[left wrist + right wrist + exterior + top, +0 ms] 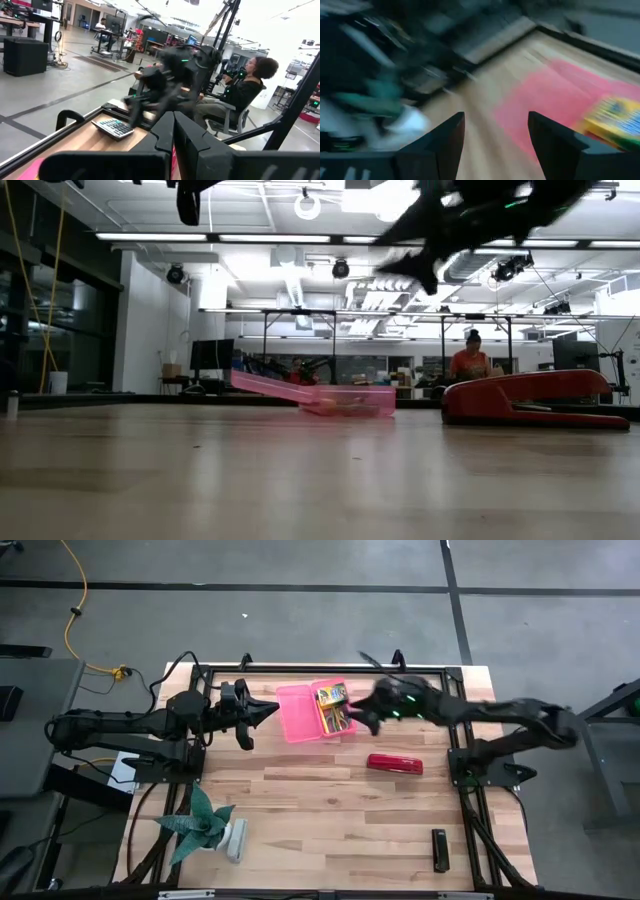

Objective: Pack school essentials
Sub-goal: Put the black stapler into the pink supply box

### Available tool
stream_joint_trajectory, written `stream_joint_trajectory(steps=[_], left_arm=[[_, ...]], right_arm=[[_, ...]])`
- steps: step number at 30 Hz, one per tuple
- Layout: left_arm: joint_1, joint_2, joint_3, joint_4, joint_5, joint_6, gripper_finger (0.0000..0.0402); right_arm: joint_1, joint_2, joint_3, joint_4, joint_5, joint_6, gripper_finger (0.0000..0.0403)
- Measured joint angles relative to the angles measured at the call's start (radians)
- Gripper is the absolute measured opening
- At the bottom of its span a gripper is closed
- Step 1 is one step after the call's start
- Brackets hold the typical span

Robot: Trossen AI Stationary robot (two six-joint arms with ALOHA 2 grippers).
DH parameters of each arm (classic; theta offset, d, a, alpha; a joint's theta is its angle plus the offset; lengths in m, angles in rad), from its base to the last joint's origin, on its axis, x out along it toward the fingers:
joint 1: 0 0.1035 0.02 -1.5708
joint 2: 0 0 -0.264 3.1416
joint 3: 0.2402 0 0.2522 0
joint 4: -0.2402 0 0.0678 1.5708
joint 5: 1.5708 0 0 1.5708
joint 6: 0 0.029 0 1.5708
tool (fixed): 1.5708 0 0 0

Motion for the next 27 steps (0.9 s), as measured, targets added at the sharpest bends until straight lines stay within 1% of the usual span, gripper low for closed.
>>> stream_joint_trajectory(steps=[2, 5, 7, 10, 13, 27], left_arm=[[0.0, 0.0, 0.0, 0.0, 0.0, 0.01, 0.0], [0.0, 0.0, 0.0, -0.001, 0.005, 0.016, 0.0], [0.0, 0.0, 0.0, -0.002, 0.019, 0.032, 0.0], [0.0, 0.0, 0.0, -0.002, 0.026, 0.049, 0.0], [0.0, 0.0, 0.0, -0.002, 0.026, 0.049, 0.0], [0.0, 0.0, 0.0, -0.002, 0.026, 0.049, 0.0]], right_arm=[[0.039, -0.104, -0.089, 0.115, -0.001, 0.018, 0.021], [0.095, -0.223, -0.18, 0.225, 0.038, -0.004, 0.021], [0.129, -0.285, -0.217, 0.261, 0.059, -0.052, 0.021], [0.164, -0.343, -0.238, 0.255, 0.069, -0.12, 0.021], [0.182, -0.365, -0.238, 0.255, 0.074, -0.138, 0.021], [0.182, -0.367, -0.239, 0.25, 0.074, -0.114, 0.021]])
